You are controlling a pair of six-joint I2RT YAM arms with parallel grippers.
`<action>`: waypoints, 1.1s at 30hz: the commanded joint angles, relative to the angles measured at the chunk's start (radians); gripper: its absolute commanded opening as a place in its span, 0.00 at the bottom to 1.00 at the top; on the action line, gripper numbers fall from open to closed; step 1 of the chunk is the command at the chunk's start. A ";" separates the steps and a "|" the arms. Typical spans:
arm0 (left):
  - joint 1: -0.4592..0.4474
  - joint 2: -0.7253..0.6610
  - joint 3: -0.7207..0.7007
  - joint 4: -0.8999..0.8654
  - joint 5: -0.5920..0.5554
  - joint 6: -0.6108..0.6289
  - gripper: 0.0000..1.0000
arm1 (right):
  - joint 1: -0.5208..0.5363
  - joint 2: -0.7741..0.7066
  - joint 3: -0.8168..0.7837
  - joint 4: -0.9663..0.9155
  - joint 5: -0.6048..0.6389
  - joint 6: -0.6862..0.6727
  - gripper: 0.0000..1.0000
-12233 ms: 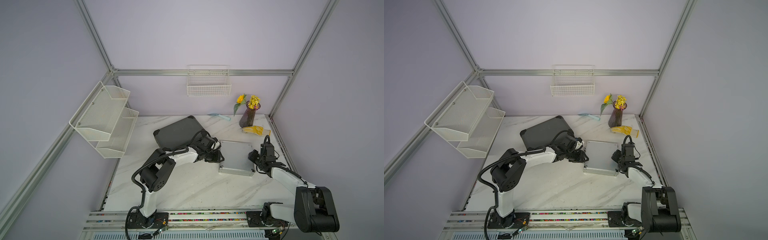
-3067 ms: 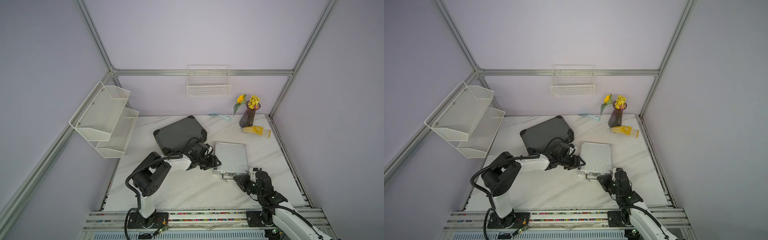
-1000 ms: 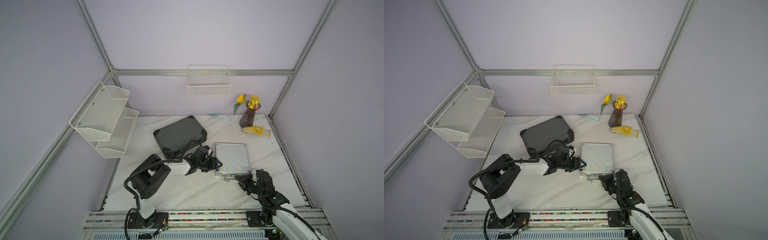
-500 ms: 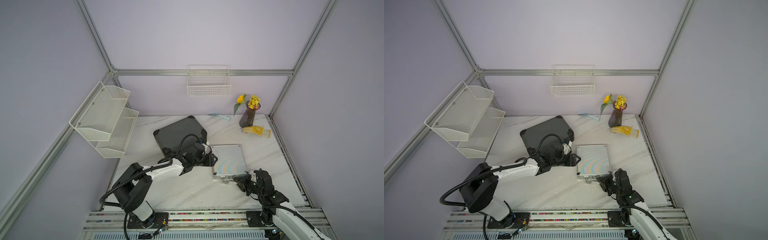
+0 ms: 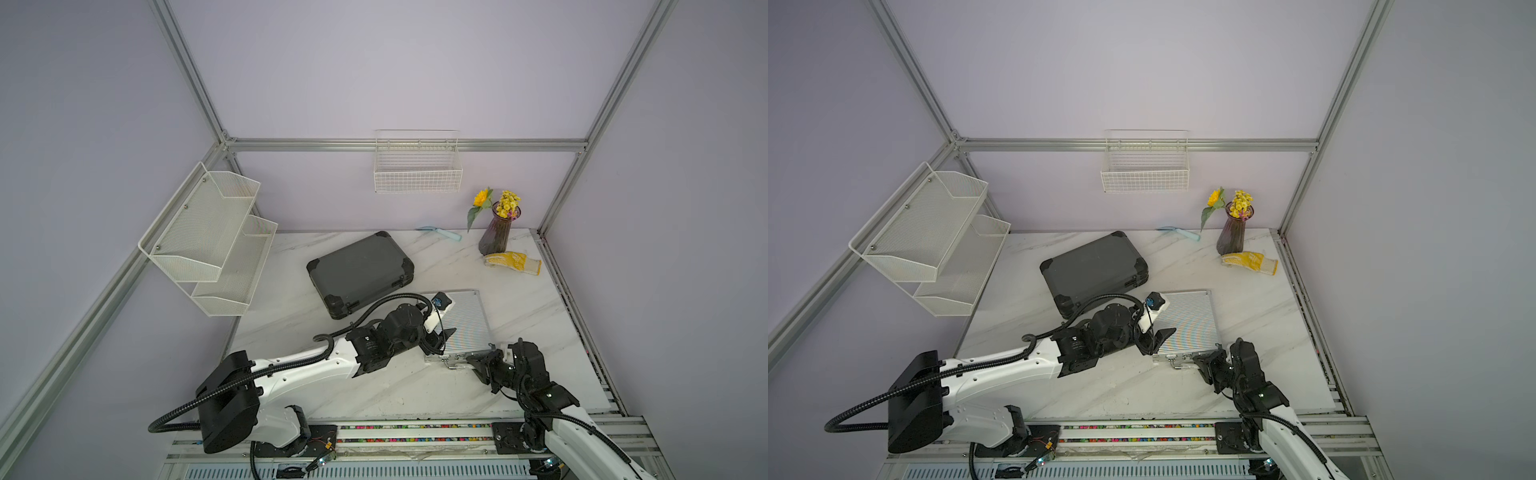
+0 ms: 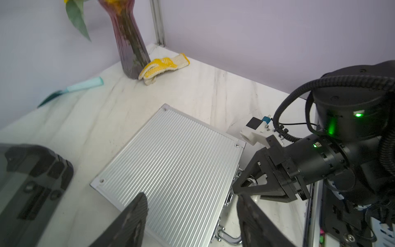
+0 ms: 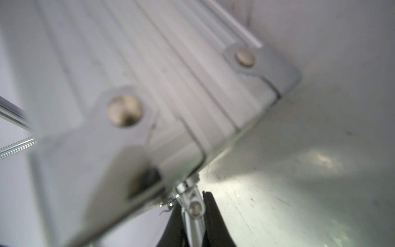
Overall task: Open the poker set cases
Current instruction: Pick up the poker set case from the center of the board.
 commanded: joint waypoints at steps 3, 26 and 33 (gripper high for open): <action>-0.050 -0.041 -0.062 0.115 -0.003 0.271 0.69 | 0.005 -0.045 0.056 0.016 -0.023 0.094 0.00; -0.126 0.075 -0.077 0.218 0.045 0.524 0.72 | 0.005 -0.181 0.128 -0.124 0.046 0.142 0.00; -0.131 0.109 -0.061 0.218 0.036 0.527 0.71 | 0.003 -0.202 0.156 -0.171 0.086 0.144 0.00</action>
